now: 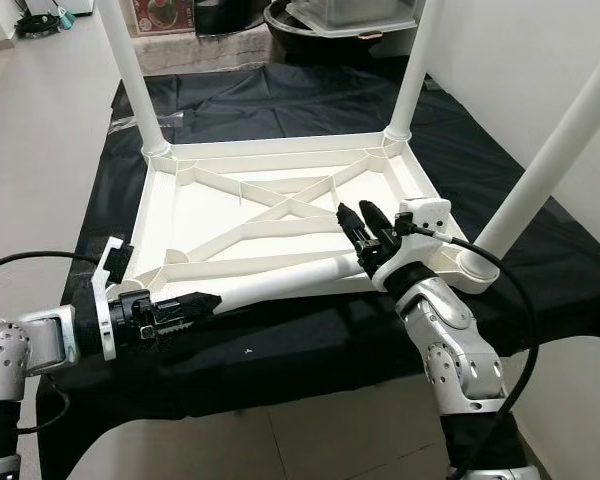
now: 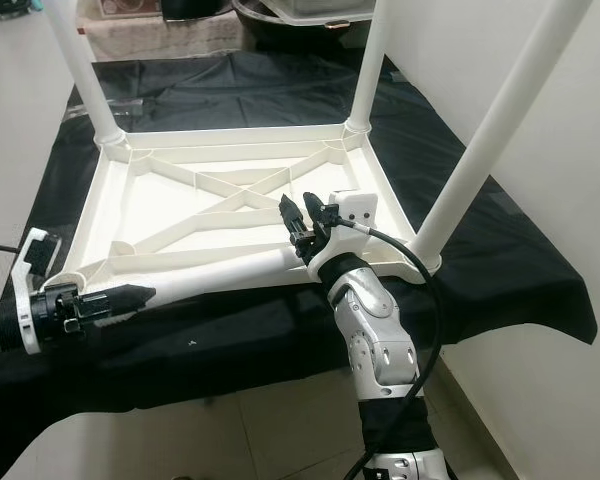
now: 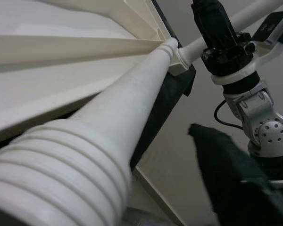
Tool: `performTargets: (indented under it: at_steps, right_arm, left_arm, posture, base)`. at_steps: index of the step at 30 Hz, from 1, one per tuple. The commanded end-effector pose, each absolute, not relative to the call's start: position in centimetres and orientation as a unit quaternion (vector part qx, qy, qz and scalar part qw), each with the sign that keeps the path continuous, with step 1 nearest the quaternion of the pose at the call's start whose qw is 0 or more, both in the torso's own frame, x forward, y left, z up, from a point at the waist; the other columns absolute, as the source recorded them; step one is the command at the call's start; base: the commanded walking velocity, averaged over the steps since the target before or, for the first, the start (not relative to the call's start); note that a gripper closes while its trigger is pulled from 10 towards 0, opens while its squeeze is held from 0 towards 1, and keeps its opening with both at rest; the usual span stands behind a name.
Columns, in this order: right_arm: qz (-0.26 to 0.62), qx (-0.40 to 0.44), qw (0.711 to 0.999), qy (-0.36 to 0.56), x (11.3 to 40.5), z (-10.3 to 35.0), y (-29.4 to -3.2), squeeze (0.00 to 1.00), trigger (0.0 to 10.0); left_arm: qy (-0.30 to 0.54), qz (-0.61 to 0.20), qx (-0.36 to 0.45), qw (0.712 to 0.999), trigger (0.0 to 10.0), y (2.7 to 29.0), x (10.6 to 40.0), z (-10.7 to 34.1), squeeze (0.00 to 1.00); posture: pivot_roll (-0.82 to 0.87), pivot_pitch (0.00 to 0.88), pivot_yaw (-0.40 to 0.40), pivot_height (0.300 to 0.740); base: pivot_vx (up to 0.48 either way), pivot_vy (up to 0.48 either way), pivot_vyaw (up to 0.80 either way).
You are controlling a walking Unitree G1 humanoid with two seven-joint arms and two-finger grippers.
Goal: Building children table
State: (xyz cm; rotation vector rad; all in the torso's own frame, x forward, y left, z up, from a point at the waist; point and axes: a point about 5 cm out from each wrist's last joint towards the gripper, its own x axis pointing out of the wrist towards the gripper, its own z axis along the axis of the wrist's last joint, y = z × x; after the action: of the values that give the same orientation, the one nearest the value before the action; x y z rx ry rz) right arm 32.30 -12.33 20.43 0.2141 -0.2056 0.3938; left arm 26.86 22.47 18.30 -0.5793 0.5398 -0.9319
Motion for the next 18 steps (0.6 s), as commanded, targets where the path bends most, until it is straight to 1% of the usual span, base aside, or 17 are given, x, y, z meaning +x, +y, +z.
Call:
performTargets:
  at_steps: [1,5,11,13,18]
  right_arm:
    - [0.193,0.111,0.97,-0.094,32.2,20.1,-12.4,0.0,10.0]
    - [0.191,0.11,0.971,-0.096,32.2,20.1,-12.4,0.0,10.0]
    - [0.191,0.109,0.971,-0.096,32.2,20.1,-12.4,0.0,10.0]
    - [0.193,0.109,0.97,-0.098,32.3,20.2,-12.4,0.0,10.0]
    - [0.194,0.108,0.97,-0.101,32.4,20.4,-12.4,0.0,10.0]
  left_arm:
    - [0.26,-0.432,-0.268,0.821,0.0,22.7,26.8,18.1,0.0]
    - [0.245,-0.419,-0.261,0.834,0.0,23.2,27.0,17.9,0.0]
    - [0.241,-0.415,-0.262,0.837,0.0,23.3,27.0,17.8,0.0]
    - [0.222,-0.409,-0.272,0.842,0.0,23.7,26.6,17.9,0.0]
    - [0.204,-0.407,-0.278,0.846,0.0,24.0,26.3,18.2,0.0]
  posture:
    - [0.08,0.161,-0.055,0.74]
    - [0.08,0.15,-0.052,0.74]
    - [0.08,0.148,-0.053,0.74]
    - [0.08,0.14,-0.055,0.74]
    - [0.08,0.131,-0.058,0.74]
  base:
    - [0.0,0.0,0.0]
    - [0.0,0.0,0.0]
    - [0.0,0.0,0.0]
    - [0.0,0.0,0.0]
    - [0.0,0.0,0.0]
